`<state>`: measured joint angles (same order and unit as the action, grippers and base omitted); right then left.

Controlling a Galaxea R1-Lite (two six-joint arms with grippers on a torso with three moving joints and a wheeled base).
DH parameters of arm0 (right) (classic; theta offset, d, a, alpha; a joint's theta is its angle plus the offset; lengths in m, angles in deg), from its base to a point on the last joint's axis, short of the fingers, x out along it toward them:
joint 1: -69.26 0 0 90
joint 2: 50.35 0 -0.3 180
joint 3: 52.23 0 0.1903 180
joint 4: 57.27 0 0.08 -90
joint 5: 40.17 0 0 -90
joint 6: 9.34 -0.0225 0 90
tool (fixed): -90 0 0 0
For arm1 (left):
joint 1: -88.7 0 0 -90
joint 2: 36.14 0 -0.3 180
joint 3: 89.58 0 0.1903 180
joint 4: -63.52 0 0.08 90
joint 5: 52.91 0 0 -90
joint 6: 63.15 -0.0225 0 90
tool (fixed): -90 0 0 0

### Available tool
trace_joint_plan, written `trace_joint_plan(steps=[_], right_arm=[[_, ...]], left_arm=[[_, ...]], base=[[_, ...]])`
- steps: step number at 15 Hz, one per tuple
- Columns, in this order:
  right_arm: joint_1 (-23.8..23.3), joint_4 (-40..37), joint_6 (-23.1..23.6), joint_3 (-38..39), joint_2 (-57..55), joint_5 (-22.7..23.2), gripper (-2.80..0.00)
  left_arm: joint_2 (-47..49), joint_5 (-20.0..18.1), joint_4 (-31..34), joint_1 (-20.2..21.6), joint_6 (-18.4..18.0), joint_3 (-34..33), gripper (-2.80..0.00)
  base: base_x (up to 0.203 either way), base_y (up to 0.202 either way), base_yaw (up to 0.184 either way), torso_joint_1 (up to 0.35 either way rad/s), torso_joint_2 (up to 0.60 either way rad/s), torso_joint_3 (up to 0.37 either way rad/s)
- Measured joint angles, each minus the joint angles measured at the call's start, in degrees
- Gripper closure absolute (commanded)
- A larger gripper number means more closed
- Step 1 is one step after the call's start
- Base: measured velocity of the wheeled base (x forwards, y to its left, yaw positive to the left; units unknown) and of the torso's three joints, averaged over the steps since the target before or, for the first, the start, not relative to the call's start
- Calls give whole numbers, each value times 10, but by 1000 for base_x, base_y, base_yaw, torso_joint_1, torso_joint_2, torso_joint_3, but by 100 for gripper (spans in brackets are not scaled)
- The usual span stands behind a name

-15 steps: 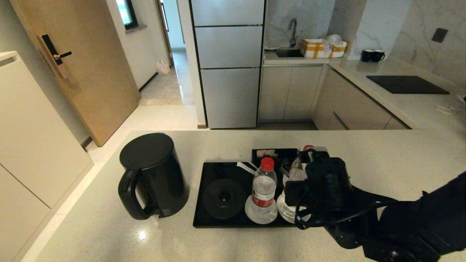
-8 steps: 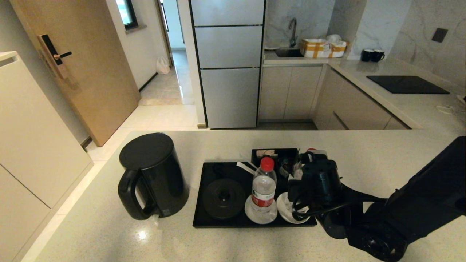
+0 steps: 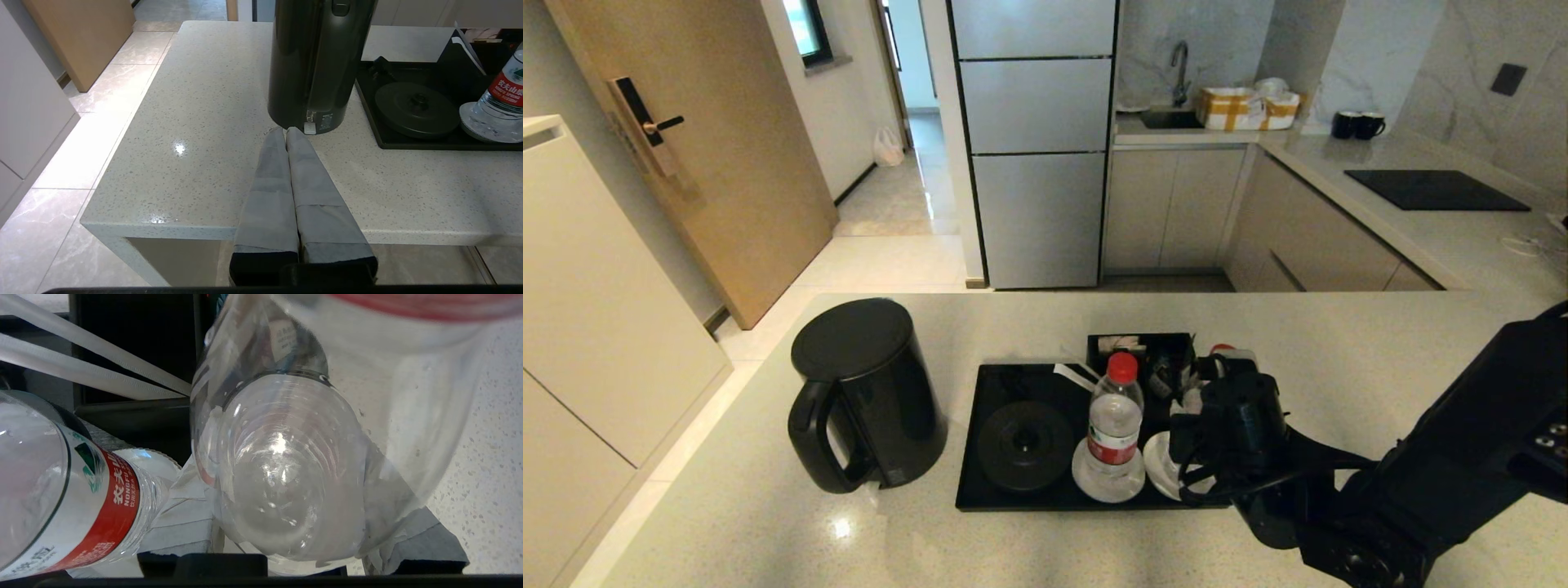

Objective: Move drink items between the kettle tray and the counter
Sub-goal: Return the bottled water to its original position

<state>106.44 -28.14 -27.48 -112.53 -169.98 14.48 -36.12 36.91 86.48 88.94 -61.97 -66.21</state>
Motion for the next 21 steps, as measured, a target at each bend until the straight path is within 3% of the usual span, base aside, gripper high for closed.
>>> trace_joint_plan(steps=[5,6,17,21], right_arm=[[18,1,6,13,-3,2,0],[19,1,6,14,-4,1,-280],[36,-12,22,46,38,6,-280],[41,-45,24,74,96,29,-280]], left_arm=[[0,0,0,0,0,0,0],[0,0,0,0,0,0,0],[0,0,0,0,0,0,0],[0,0,0,0,0,0,0]], base=[[0,0,0,0,0,0],[0,0,0,0,0,0],[0,0,0,0,0,0],[0,0,0,0,0,0]])
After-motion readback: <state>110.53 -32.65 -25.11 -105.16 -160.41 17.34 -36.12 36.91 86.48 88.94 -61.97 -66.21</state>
